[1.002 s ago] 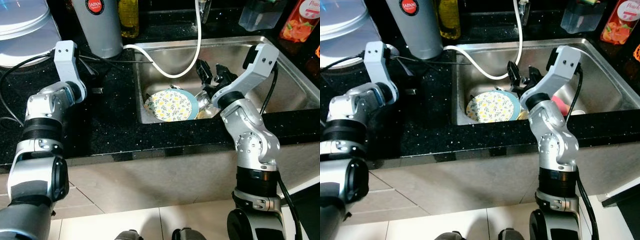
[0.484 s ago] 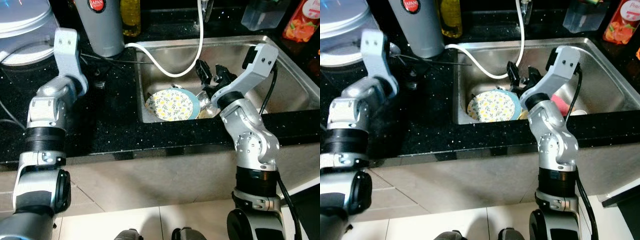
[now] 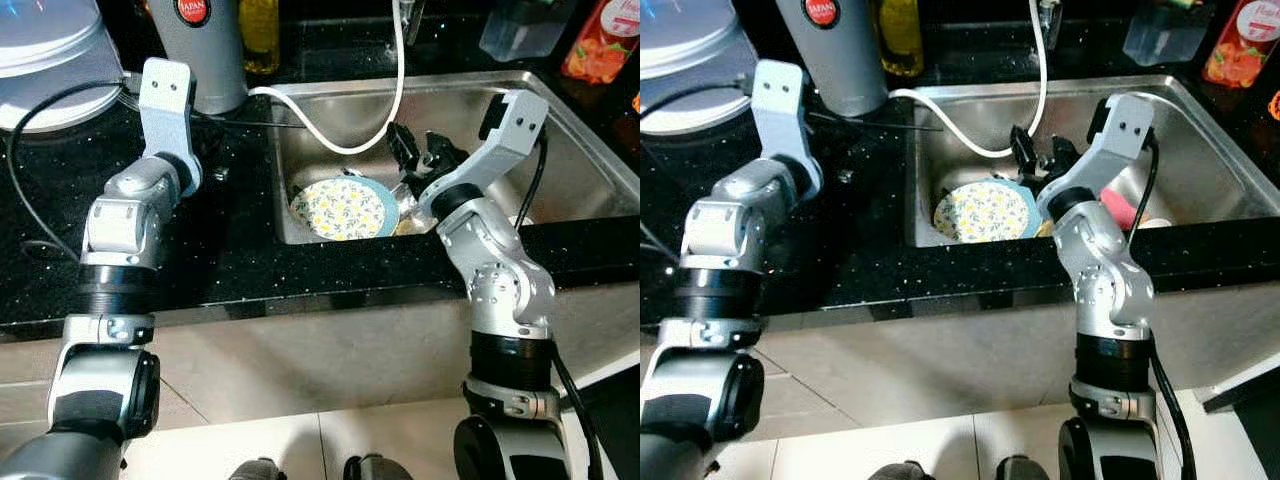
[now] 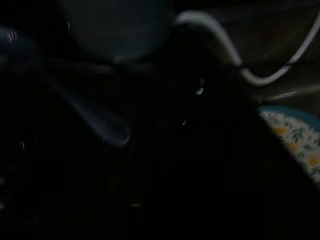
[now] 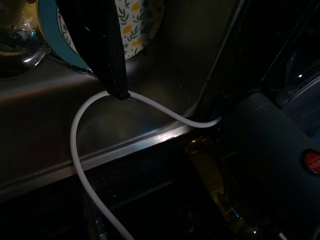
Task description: Kitchen organization
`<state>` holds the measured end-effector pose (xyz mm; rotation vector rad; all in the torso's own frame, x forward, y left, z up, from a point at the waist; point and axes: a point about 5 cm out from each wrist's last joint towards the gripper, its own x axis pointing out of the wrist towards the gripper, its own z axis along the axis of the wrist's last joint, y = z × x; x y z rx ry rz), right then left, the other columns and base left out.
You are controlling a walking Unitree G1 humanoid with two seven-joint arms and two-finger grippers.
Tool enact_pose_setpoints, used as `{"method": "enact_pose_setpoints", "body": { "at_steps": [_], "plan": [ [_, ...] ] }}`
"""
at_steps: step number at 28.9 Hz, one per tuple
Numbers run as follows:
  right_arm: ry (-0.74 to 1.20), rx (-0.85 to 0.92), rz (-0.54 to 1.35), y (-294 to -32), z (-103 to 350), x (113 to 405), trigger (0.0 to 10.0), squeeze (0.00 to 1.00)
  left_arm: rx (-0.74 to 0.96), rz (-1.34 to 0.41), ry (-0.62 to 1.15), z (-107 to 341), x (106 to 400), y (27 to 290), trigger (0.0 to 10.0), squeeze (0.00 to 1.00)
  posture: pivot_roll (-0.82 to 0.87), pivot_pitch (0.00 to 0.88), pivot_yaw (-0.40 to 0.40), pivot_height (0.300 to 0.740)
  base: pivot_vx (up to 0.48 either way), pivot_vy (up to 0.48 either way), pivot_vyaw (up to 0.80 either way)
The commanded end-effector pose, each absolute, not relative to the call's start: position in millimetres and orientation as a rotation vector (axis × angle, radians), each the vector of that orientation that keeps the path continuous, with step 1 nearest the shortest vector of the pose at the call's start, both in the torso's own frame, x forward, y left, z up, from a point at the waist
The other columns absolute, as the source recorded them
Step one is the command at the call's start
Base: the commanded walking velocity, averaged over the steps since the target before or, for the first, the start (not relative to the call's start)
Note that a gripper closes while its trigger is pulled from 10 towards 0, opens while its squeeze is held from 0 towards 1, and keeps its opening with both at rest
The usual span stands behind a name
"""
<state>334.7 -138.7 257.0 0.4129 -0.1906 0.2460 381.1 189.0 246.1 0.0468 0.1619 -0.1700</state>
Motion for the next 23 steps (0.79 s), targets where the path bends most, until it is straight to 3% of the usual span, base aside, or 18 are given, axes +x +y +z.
{"method": "enact_pose_setpoints", "body": {
  "at_steps": [1,6,7,13,14,15,16,17,23],
  "plan": [
    [-0.197,0.413,0.246,-139,258,335,10.0,0.00,0.084,-0.117,0.208,246,385,208,10.0,1.00,0.12,0.129,0.012,0.740,0.000,0.000,0.00],
    [-0.195,0.411,0.238,-141,256,333,10.0,0.00,0.106,-0.104,0.241,247,387,214,10.0,1.00,0.11,0.132,0.018,0.740,0.000,0.000,0.00],
    [-0.195,0.410,0.233,-142,256,332,10.0,0.00,0.118,-0.107,0.246,249,386,216,10.0,0.00,0.12,0.133,0.019,0.740,0.000,0.000,0.00],
    [-0.194,0.413,0.230,-142,255,332,10.0,0.00,0.038,-0.155,0.299,243,389,218,10.0,0.00,0.12,0.136,0.019,0.740,0.000,0.000,0.00],
    [-0.193,0.414,0.233,-141,255,333,10.0,0.00,-0.008,-0.170,0.319,239,389,217,8.7,0.00,0.12,0.139,0.017,0.740,0.000,0.000,0.00],
    [-0.193,0.415,0.235,-140,255,333,10.0,0.00,-0.039,-0.179,0.335,235,390,217,2.5,0.00,0.12,0.140,0.017,0.740,0.000,0.000,0.00],
    [-0.193,0.415,0.235,-140,255,333,10.0,0.00,-0.039,-0.179,0.335,235,390,217,2.5,0.00,0.12,0.140,0.017,0.740,0.000,0.000,0.00],
    [-0.193,0.414,0.236,-140,255,333,10.0,0.00,-0.056,-0.192,0.349,232,390,216,0.0,0.00,0.12,0.140,0.017,0.740,0.000,0.000,0.00],
    [-0.193,0.413,0.231,-143,256,333,10.0,0.00,0.006,-0.225,0.419,218,385,213,0.0,0.00,0.12,0.141,0.018,0.740,0.000,0.000,0.00]
  ]
}}
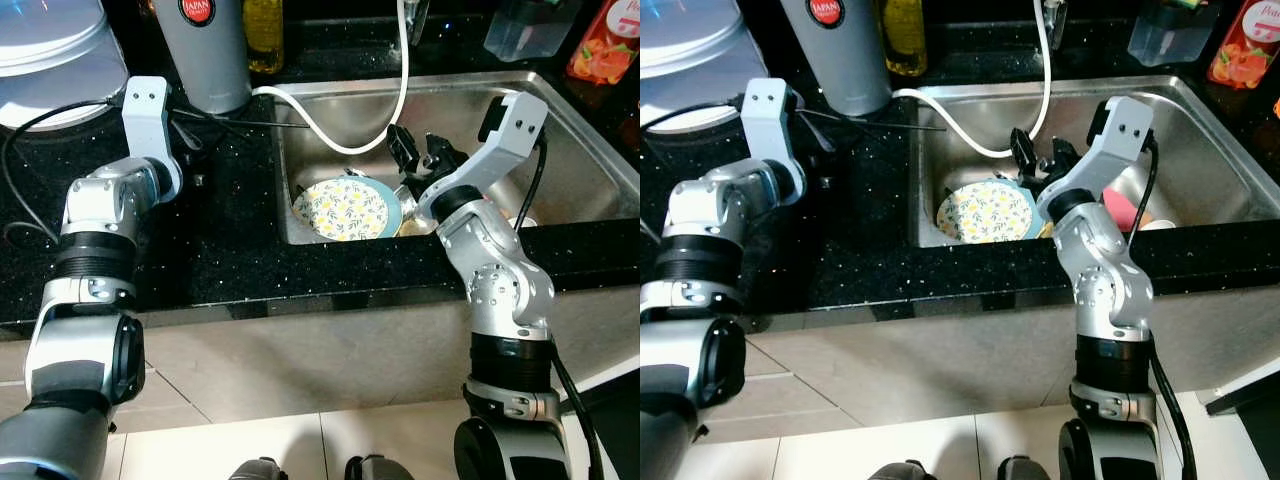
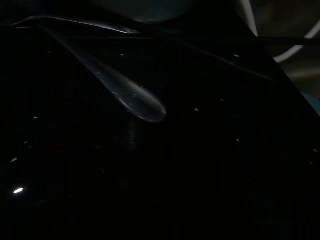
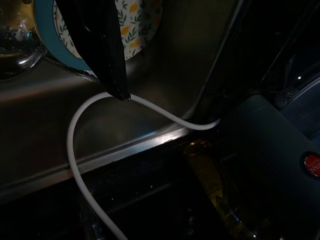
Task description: Kitchen organization
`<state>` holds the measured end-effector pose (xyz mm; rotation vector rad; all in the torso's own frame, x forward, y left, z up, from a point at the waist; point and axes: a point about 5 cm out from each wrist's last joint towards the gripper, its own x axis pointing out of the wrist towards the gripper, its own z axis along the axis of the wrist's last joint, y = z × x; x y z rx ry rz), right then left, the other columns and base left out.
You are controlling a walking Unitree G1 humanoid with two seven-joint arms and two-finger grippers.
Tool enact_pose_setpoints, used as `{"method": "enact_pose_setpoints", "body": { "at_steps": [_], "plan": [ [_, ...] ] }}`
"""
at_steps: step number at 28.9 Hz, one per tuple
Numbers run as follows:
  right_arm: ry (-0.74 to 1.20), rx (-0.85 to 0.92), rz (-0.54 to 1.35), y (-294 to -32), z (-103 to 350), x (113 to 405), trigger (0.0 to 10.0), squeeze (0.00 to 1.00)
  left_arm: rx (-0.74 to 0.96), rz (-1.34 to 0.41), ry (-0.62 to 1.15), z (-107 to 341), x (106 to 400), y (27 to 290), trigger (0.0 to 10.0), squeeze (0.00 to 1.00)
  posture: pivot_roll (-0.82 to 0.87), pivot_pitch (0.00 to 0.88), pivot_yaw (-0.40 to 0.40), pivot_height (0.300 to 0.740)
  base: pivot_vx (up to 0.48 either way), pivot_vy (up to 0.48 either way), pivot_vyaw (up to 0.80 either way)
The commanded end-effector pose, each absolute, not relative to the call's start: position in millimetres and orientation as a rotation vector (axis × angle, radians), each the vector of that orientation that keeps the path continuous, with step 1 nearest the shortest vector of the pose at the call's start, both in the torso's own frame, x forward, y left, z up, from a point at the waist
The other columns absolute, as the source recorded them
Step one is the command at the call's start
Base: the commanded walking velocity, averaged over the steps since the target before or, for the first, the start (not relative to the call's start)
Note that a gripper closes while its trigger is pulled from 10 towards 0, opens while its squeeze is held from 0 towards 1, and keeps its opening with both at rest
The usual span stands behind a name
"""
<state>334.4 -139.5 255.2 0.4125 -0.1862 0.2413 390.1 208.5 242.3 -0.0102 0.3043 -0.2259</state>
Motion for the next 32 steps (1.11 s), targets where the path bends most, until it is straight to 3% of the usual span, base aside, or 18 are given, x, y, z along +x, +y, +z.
{"method": "enact_pose_setpoints", "body": {
  "at_steps": [1,9,10,17,32],
  "plan": [
    [-0.193,0.412,0.230,-143,256,333,10.0,0.00,0.011,-0.230,0.434,216,384,213,0.0,0.00,0.12,0.141,0.018,0.740,0.000,0.000,0.00],
    [-0.192,0.415,0.231,-142,255,334,10.0,0.00,0.035,-0.224,0.430,216,381,215,0.0,0.00,0.12,0.139,0.016,0.740,0.000,0.000,0.00],
    [-0.191,0.414,0.233,-142,255,334,10.0,0.00,0.009,-0.219,0.293,237,384,214,10.0,0.00,0.12,0.138,0.013,0.740,0.000,0.000,0.00],
    [-0.191,0.411,0.237,-142,256,335,10.0,0.00,0.034,-0.263,-0.056,290,371,195,10.0,0.00,0.12,0.134,0.009,0.740,0.000,0.000,0.00],
    [-0.195,0.408,0.245,-142,257,336,10.0,0.00,0.110,-0.479,-0.211,300,326,136,10.0,0.00,0.12,0.125,0.004,0.740,0.000,0.000,0.00]
  ]
}}
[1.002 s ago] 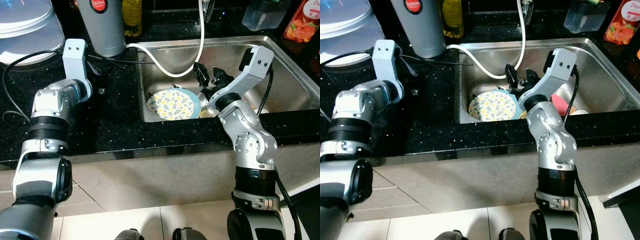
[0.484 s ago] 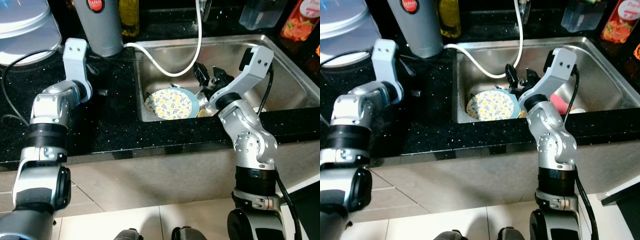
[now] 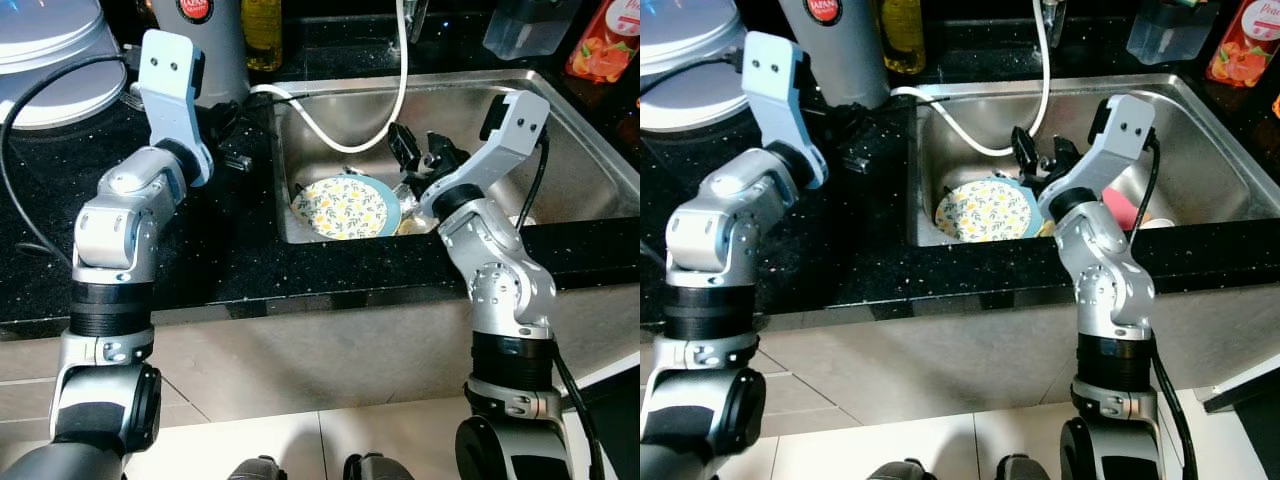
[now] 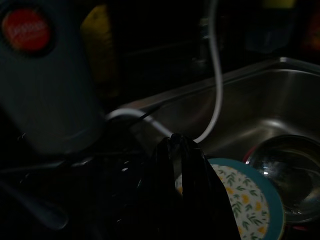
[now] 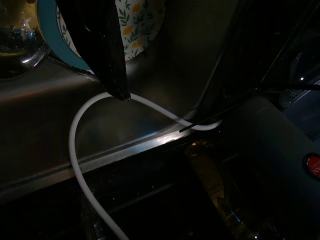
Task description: Kitchen organization
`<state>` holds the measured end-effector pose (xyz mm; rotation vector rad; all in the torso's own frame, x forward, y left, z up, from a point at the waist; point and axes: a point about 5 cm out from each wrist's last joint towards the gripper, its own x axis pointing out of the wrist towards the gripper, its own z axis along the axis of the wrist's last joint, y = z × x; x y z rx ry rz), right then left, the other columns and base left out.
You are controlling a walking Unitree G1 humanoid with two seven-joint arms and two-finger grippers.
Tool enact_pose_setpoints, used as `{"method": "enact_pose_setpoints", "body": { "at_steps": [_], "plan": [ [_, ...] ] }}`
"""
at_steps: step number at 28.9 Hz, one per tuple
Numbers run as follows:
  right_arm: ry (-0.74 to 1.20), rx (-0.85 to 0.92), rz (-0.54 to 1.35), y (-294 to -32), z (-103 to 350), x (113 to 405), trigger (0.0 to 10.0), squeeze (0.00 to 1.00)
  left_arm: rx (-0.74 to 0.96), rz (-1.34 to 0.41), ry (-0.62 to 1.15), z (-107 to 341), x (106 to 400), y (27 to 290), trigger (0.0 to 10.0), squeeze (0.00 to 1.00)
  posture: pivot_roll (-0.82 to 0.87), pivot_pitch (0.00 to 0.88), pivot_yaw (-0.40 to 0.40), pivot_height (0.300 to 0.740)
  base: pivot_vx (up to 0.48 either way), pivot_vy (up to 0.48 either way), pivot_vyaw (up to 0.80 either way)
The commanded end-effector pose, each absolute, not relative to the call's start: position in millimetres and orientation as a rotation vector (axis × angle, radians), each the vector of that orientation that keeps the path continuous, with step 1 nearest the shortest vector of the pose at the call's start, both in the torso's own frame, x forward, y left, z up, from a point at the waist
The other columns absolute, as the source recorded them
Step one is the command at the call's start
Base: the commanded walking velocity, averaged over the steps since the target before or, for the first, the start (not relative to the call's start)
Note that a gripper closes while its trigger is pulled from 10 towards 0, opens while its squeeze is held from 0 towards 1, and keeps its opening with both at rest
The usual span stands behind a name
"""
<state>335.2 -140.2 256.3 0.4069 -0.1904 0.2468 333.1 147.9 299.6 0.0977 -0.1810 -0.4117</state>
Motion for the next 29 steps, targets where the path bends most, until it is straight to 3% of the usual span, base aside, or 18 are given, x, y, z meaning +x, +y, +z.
{"method": "enact_pose_setpoints", "body": {
  "at_steps": [1,8,10,13,14,22,23,29],
  "plan": [
    [-0.194,0.407,0.246,-142,257,336,10.0,0.00,0.123,-0.509,-0.230,302,322,132,10.0,0.00,0.12,0.125,0.004,0.740,0.000,0.000,0.00],
    [-0.191,0.408,0.253,-139,256,338,10.0,0.00,0.112,-0.625,-0.094,287,323,117,10.0,0.00,0.13,0.121,-0.004,0.740,0.000,0.000,0.00],
    [-0.194,0.408,0.260,-137,257,338,10.0,0.00,-0.032,-0.592,0.050,275,339,116,10.0,0.00,0.12,0.118,0.002,0.740,0.000,0.000,0.00],
    [-0.197,0.407,0.261,-136,258,338,10.0,0.00,-0.068,-0.577,0.111,266,346,115,10.0,0.04,0.12,0.117,0.007,0.740,0.000,0.000,0.00],
    [-0.198,0.406,0.257,-137,258,337,10.0,0.00,-0.060,-0.573,0.123,263,348,116,10.0,1.00,0.11,0.117,0.010,0.740,0.000,0.000,0.00],
    [-0.201,0.403,0.240,-142,257,335,10.0,0.00,-0.045,-0.564,0.066,269,350,119,10.0,1.00,0.10,0.116,0.015,0.740,0.000,0.000,0.00],
    [-0.202,0.403,0.240,-142,257,335,10.0,0.00,-0.032,-0.542,0.022,277,352,125,10.0,0.00,0.11,0.115,0.011,0.740,0.000,0.000,0.00],
    [-0.208,0.407,0.258,-138,259,336,10.0,0.00,0.020,-0.323,-0.033,292,372,165,10.0,0.00,0.12,0.116,0.006,0.740,0.000,0.000,0.00]
  ]
}}
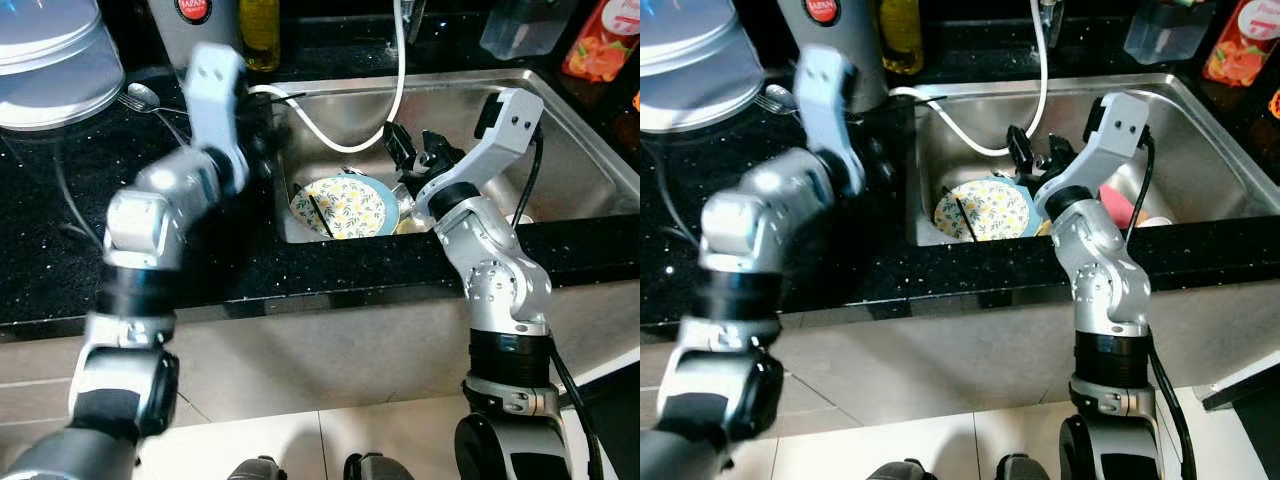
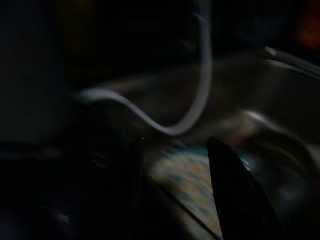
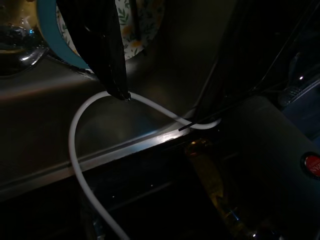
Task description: Kitchen organization
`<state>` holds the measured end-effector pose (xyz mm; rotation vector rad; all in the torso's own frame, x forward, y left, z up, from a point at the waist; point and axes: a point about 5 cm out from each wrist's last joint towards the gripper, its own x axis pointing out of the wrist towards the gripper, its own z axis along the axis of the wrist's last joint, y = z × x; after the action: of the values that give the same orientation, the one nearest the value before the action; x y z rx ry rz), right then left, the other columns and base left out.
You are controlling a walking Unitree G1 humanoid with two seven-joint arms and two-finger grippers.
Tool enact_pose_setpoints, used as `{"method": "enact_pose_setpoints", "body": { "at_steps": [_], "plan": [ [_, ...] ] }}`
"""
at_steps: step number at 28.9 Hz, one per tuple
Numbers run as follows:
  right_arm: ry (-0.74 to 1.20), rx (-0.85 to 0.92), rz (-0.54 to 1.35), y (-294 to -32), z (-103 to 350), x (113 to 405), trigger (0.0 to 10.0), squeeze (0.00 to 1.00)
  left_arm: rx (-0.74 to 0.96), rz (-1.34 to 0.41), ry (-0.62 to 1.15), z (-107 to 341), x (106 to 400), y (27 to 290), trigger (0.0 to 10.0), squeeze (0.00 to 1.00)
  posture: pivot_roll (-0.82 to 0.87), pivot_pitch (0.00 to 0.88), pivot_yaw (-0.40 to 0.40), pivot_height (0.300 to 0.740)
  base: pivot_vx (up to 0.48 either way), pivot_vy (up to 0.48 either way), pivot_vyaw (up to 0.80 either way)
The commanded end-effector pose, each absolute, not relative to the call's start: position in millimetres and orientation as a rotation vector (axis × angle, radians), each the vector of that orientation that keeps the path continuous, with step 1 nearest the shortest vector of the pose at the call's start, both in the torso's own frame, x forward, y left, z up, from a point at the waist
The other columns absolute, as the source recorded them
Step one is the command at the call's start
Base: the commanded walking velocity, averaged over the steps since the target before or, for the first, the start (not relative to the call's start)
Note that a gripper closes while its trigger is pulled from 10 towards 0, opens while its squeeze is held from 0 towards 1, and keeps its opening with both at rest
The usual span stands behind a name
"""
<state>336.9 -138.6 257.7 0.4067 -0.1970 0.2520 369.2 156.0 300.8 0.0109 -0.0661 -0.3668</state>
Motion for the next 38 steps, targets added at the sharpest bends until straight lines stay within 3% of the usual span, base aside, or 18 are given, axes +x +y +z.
{"method": "enact_pose_setpoints", "body": {
  "at_steps": [1,3,9,19,28,38],
  "plan": [
    [-0.214,0.404,0.275,-137,261,337,10.0,0.00,0.054,-0.182,0.013,283,384,190,10.0,0.00,0.12,0.120,0.002,0.740,0.000,0.000,0.00],
    [-0.220,0.404,0.286,-136,262,337,10.0,0.00,0.077,-0.113,0.054,273,391,203,10.0,0.00,0.13,0.126,-0.002,0.740,0.000,0.000,0.00],
    [-0.249,0.374,0.290,-142,272,339,10.0,0.00,0.100,-0.046,0.119,255,402,209,10.0,0.00,0.12,0.145,-0.002,0.740,0.000,0.000,0.00],
    [-0.190,0.263,0.438,-143,272,343,10.0,0.00,0.099,0.065,0.089,260,415,217,10.0,0.00,0.09,0.172,0.013,0.740,0.000,0.000,0.00],
    [-0.251,0.091,0.551,-131,277,340,10.0,0.00,0.003,0.216,0.067,271,415,244,10.0,0.00,0.08,0.189,0.016,0.740,0.000,0.000,0.00],
    [-0.266,0.071,0.569,-129,278,337,10.0,0.00,-0.046,0.243,0.166,254,414,247,10.0,0.00,0.07,0.195,0.026,0.740,0.000,0.000,0.00]
  ]
}}
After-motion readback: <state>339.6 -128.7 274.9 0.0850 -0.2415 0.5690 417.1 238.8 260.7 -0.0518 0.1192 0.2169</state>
